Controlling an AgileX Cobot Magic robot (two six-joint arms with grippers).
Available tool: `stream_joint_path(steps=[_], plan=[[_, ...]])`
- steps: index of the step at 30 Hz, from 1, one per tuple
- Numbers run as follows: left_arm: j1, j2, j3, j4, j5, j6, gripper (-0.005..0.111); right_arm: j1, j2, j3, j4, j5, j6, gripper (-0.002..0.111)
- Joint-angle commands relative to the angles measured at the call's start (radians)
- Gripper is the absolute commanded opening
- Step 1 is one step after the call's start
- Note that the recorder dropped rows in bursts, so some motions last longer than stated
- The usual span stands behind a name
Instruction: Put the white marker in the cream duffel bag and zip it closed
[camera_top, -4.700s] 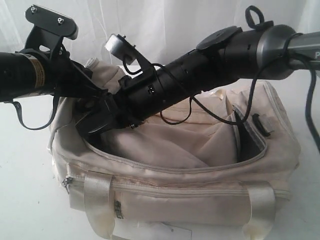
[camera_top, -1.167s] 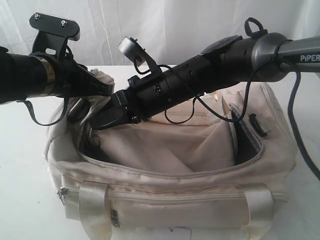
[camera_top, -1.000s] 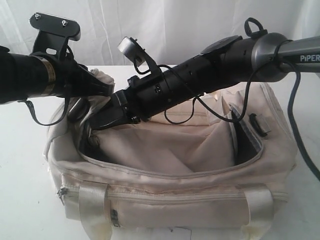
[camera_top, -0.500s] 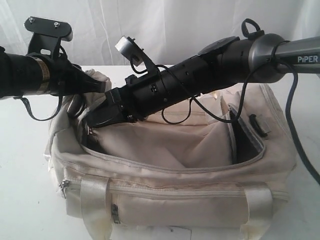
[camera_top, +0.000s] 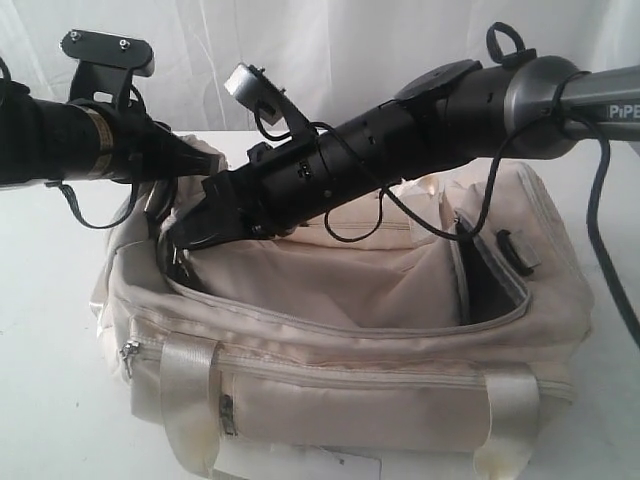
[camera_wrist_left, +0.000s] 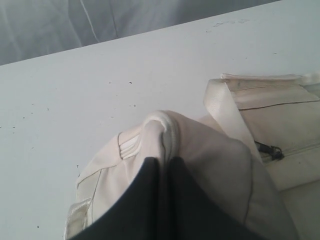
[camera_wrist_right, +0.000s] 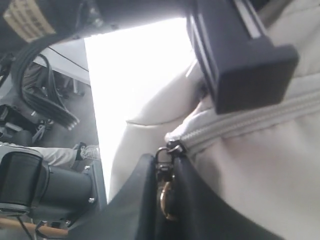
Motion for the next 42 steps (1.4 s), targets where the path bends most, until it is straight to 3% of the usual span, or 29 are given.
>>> stream_joint_path(steps=[1,10,42], plan=[[0.029,0.029,-0.034,0.021,0.083,0.002,0.0,0.022,-0.033,0.002,-0.082,0.181,0.016,0.0],[0.065,0.029,-0.052,0.021,0.074,0.002,0.0,0.038,-0.033,0.004,-0.086,0.181,0.02,0.0],[0.064,0.029,-0.069,0.021,0.058,0.002,0.0,0.127,-0.033,0.004,-0.16,0.181,0.053,0.0]])
